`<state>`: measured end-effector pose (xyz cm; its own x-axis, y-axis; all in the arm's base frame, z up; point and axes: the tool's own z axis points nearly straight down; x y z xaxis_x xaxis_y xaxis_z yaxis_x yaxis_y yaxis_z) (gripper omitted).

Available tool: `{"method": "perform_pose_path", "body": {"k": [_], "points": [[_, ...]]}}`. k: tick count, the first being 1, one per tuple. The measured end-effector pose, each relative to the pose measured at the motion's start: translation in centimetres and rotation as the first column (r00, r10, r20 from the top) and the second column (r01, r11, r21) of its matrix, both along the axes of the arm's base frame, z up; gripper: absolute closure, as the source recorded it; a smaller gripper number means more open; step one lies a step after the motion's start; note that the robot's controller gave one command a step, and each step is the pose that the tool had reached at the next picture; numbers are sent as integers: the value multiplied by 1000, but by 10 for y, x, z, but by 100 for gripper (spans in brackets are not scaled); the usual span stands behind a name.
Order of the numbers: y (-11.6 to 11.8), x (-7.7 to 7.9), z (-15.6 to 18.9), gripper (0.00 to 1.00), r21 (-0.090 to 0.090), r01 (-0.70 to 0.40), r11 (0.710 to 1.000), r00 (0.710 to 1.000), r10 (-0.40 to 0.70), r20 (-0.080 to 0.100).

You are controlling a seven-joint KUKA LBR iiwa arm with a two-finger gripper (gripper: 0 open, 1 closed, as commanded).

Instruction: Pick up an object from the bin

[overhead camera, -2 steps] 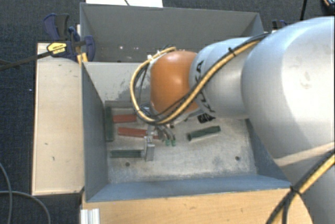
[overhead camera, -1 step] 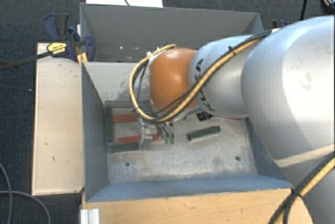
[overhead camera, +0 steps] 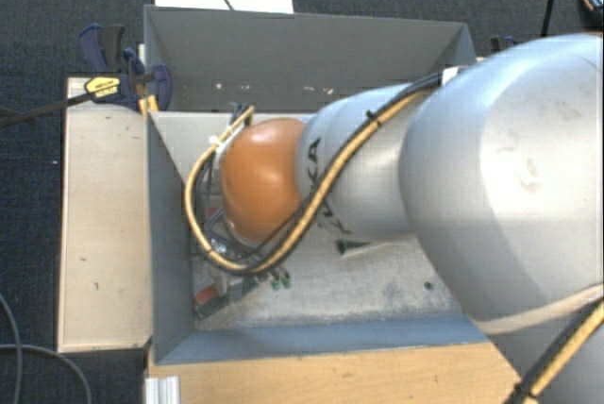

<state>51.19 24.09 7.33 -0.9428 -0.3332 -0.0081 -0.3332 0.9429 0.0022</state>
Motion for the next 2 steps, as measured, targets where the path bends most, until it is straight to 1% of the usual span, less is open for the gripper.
{"method": "perform_pose_path", "body": {"k": [1, 2], "points": [[-2, 0, -2, 0, -3, 9, 1000, 1000, -9, -4], [-36, -30, 0, 0, 2, 52, 999, 999, -52, 6]]}}
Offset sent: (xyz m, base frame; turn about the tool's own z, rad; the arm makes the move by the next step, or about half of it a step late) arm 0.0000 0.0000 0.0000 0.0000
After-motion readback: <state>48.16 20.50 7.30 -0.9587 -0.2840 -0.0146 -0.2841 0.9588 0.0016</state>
